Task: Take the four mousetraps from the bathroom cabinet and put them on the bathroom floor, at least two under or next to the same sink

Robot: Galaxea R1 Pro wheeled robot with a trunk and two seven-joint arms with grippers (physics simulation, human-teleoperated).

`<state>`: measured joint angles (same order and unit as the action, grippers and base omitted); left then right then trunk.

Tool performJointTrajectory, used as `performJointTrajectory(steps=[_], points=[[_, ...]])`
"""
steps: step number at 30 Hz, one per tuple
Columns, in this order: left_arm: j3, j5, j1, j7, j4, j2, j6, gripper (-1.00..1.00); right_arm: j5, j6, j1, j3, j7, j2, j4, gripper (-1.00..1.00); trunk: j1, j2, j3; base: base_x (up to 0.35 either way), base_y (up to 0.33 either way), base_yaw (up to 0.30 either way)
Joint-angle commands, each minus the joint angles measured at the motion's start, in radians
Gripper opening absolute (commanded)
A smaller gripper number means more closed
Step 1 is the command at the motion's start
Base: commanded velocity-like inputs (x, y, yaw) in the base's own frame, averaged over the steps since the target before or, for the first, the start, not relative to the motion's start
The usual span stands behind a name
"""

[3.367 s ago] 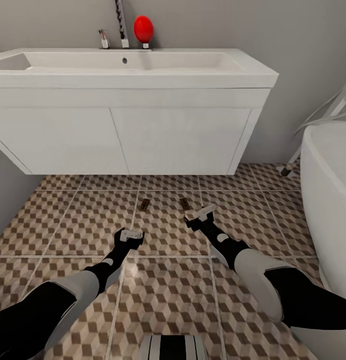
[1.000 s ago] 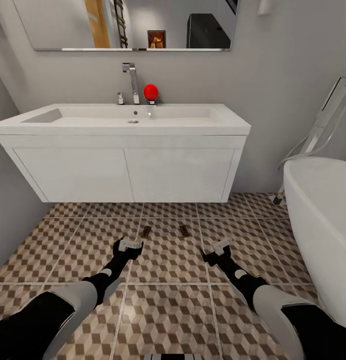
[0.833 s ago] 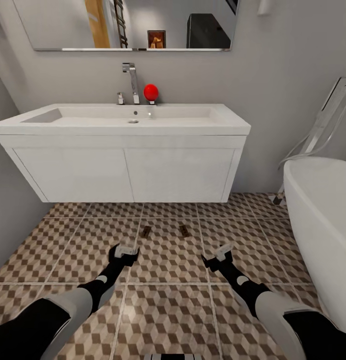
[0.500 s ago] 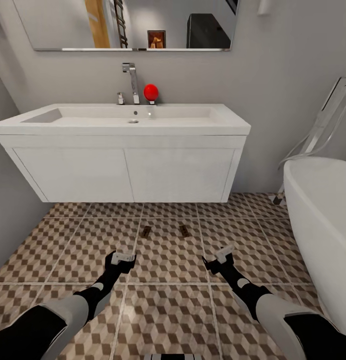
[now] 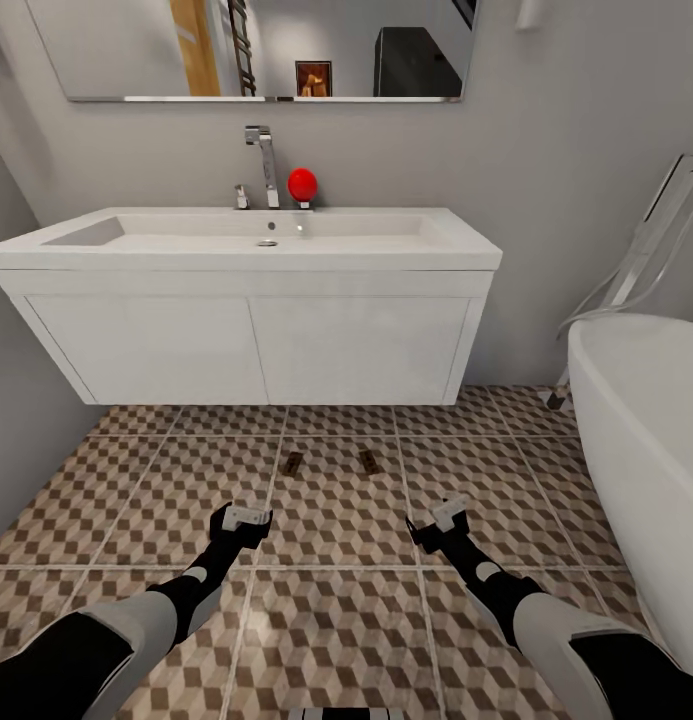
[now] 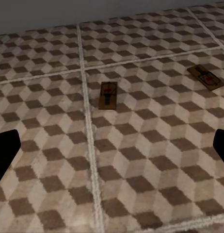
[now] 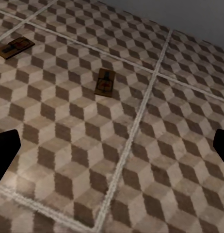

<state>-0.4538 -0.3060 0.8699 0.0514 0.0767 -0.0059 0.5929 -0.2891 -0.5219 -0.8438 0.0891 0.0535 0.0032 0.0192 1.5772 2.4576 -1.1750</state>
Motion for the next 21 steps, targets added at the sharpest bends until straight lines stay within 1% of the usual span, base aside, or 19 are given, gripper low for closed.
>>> performJointTrajectory(steps=[1,6,8,14,18,20,21], points=[[-0.006,-0.010,0.001,0.005,0.004,0.000,0.006,1.00,0.007,-0.003,0.000,0.008,0.002,0.000,-0.001,1.00,0.000,0.000,-0.001,0.000,0.000,0.000],[-0.006,-0.010,0.000,0.005,0.004,0.000,0.007,1.00,0.007,-0.003,0.003,0.008,0.002,0.000,-0.001,1.00,0.000,0.000,-0.001,0.000,0.000,0.000],[-0.006,-0.010,-0.004,0.006,0.005,0.001,0.008,1.00,0.007,-0.004,0.014,0.008,0.002,-0.001,-0.001,1.00,0.000,0.000,-0.001,0.000,0.000,0.000],[-0.006,-0.010,-0.054,0.007,0.005,0.011,0.016,1.00,0.007,-0.012,0.051,0.007,0.002,-0.005,-0.001,1.00,0.000,0.000,-0.001,0.000,0.000,0.000],[-0.006,-0.010,-0.090,0.007,0.005,0.026,0.035,1.00,0.007,-0.034,0.070,0.007,-0.001,-0.007,-0.001,1.00,0.000,0.000,-0.001,0.000,0.000,0.000],[-0.006,-0.010,-0.106,0.007,0.005,0.043,0.061,1.00,0.007,-0.055,0.078,0.008,-0.003,-0.007,-0.001,1.00,0.000,0.000,-0.001,0.000,0.000,0.000],[-0.006,-0.010,-0.109,0.007,0.005,0.047,0.067,1.00,0.007,-0.059,0.081,0.008,-0.004,-0.007,-0.001,1.00,0.000,0.000,-0.001,0.000,0.000,0.000]])
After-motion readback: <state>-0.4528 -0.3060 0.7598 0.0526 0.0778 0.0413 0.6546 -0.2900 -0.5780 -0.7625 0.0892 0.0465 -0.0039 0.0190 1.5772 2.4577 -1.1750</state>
